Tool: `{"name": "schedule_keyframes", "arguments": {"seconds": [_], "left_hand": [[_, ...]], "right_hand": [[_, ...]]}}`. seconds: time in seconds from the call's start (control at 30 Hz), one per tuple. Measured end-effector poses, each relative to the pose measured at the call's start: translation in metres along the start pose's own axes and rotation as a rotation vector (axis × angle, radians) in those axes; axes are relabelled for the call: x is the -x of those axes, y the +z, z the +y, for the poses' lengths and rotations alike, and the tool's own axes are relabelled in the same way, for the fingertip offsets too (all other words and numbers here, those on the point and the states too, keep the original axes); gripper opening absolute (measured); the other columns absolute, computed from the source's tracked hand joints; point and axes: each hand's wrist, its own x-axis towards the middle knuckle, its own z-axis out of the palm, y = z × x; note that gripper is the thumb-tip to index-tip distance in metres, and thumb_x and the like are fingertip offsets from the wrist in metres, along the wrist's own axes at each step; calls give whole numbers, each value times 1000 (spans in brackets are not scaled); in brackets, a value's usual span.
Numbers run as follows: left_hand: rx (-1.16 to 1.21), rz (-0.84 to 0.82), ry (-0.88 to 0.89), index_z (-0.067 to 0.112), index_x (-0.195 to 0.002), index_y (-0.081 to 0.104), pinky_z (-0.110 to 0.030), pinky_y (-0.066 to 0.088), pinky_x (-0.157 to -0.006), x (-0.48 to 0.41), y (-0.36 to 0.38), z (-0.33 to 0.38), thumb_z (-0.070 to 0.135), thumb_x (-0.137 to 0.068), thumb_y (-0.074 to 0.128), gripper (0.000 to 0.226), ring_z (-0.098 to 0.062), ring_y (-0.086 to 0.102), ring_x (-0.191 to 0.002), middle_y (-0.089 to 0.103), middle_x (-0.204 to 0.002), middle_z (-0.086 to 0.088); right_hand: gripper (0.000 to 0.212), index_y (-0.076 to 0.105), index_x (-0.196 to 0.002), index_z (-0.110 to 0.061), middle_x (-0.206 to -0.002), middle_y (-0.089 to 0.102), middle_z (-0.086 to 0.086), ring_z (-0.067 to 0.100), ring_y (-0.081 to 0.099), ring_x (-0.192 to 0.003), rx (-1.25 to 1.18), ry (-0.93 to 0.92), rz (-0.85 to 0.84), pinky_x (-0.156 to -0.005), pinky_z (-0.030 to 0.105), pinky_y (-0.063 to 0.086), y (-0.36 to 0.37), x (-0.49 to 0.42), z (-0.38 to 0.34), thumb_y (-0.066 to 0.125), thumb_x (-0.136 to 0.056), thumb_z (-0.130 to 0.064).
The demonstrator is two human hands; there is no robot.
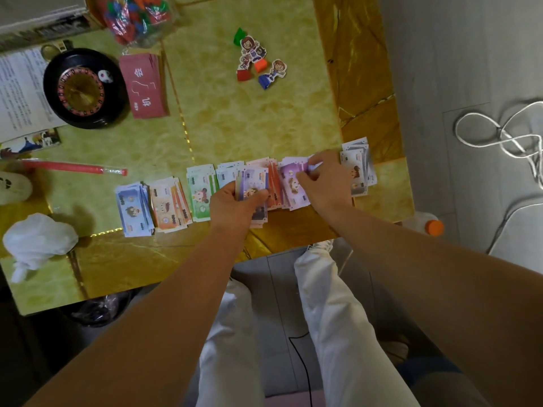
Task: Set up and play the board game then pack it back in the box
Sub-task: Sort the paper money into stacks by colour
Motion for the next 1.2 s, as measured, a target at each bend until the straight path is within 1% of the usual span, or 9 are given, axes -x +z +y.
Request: {"name": "schedule_keyframes", "arguments": {"seconds": [0.2, 0.3, 0.43, 0.6, 0.73, 0.87, 0.97, 1.1, 1.2], "left_hand": [[-60, -116, 41, 15, -86, 70, -29, 58, -62, 8, 20, 10, 8, -79, 76, 11, -19, 70, -67, 73, -79, -7], [-70, -190, -14, 11, -86, 68, -25, 54, -55, 11, 27, 15, 6, -85, 69, 5, -14, 67, -59, 71, -72, -4], [-149, -146, -74, 10, -90, 67, -34, 55, -67, 11, 38, 14, 5, -88, 60, 9, -22, 65, -71, 69, -85, -10], [-195, -59, -38, 7, -98, 64, -34, 54, -66, 6, 47, 9, 5, -92, 56, 10, -28, 64, -79, 66, -95, -15], [-207, 7, -24, 5, -92, 63, -46, 56, -75, -1, 48, 6, 6, -91, 58, 5, -33, 65, -86, 66, -97, -22], [-125, -13, -17, 12, -89, 64, -25, 54, -56, -1, 50, 7, 3, -89, 62, 8, -24, 65, -75, 68, -87, -10], [-75, -19, -25, 13, -95, 66, -27, 56, -60, 3, 55, 9, 3, -87, 66, 13, -19, 65, -72, 68, -82, -2], [-81, -30, -15, 14, -84, 65, -26, 55, -57, 8, 66, 15, 4, -83, 71, 11, -18, 65, -67, 67, -76, -1], [-90, -75, -10, 10, -91, 67, -30, 56, -59, 12, 76, 19, 6, -81, 73, 12, -19, 66, -67, 70, -80, -6]], "right_hand": [[26, 69, -85, -15, -78, 68, -2, 10, 59, -73, -272, -34, -319, -70, 28, 48, -7, 10, -2, 73, -82, -40], [25, 68, -80, -4, -70, 62, 6, 9, 52, -66, -291, -8, -296, -62, 23, 44, -14, 10, 6, 73, -84, -28], [26, 66, -75, 0, -78, 66, 21, 17, 55, -69, -291, 27, -268, -71, 46, 53, -25, 8, 25, 73, -84, -24], [25, 64, -79, 4, -63, 53, 5, 12, 47, -57, -270, 55, -189, -56, 23, 40, -44, 1, 36, 69, -88, -18], [21, 64, -79, -2, -60, 49, -1, 7, 43, -55, -187, 78, -93, -58, 23, 37, -45, -14, 42, 68, -89, -20], [23, 61, -105, -13, -79, 58, -4, 13, 54, -76, -84, 91, -48, -71, 27, 43, -42, -22, 37, 69, -88, -25], [31, 55, -113, -19, -73, 56, -9, 12, 56, -72, -160, 112, 32, -66, 27, 43, -43, -18, 36, 70, -87, -26], [25, 63, -99, -18, -85, 61, -7, 5, 56, -77, -286, 17, -136, -69, 19, 45, -46, -6, 35, 72, -84, -36], [22, 68, -85, -8, -78, 67, 6, 17, 61, -74, -288, -71, -272, -71, 26, 49, -47, -1, 37, 71, -85, -30]]}}
